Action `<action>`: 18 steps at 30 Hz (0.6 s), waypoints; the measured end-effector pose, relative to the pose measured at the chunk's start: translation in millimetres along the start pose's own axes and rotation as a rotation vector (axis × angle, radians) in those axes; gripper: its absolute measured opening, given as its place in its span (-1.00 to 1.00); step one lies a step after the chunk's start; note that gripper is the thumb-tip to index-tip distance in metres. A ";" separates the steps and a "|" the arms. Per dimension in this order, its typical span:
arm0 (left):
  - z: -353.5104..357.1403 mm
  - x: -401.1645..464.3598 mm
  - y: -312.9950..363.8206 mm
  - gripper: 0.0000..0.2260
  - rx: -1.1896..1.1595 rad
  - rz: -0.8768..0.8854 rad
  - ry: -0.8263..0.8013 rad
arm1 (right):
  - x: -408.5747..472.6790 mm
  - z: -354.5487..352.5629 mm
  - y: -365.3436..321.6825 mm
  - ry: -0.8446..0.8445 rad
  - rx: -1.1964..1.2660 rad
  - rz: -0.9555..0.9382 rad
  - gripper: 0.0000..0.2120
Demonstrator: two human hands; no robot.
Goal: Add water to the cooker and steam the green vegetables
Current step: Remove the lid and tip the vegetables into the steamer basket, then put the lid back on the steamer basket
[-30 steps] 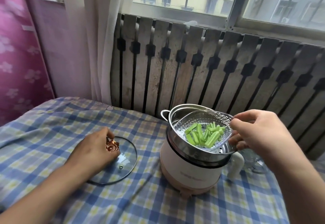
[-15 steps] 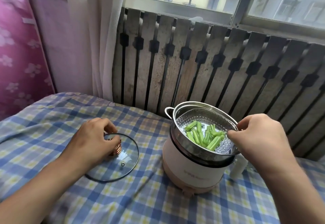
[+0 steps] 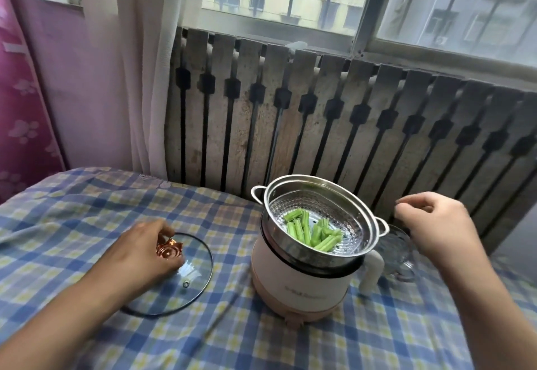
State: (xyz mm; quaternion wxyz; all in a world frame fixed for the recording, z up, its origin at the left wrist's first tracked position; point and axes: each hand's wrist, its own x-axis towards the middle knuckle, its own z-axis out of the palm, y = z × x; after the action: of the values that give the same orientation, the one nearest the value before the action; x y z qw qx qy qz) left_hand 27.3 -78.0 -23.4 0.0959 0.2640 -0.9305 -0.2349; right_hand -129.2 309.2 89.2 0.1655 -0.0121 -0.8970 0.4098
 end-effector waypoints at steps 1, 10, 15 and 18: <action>0.6 -0.1 0.1 -0.50 0.011 0.000 -0.013 | 7.0 -6.0 11.9 0.018 0.012 0.043 -0.95; 8.1 -1.6 2.7 -0.53 0.022 -0.015 -0.020 | 8.5 -8.9 90.7 -0.350 -0.029 0.211 -0.78; 9.5 -1.4 1.0 -0.67 -0.066 -0.019 0.070 | -18.0 1.1 68.9 -0.655 0.043 -0.057 -0.58; -0.6 -0.9 0.2 -0.63 -0.137 -0.043 0.120 | -29.1 15.3 64.4 -0.626 -0.066 -0.239 -0.50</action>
State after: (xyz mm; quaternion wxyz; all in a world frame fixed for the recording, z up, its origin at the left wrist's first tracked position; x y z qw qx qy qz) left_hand 28.2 -77.6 -22.7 0.1644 0.2903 -0.8990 -0.2836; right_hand -113.8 336.2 23.9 -0.0715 0.2143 -0.9121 0.3421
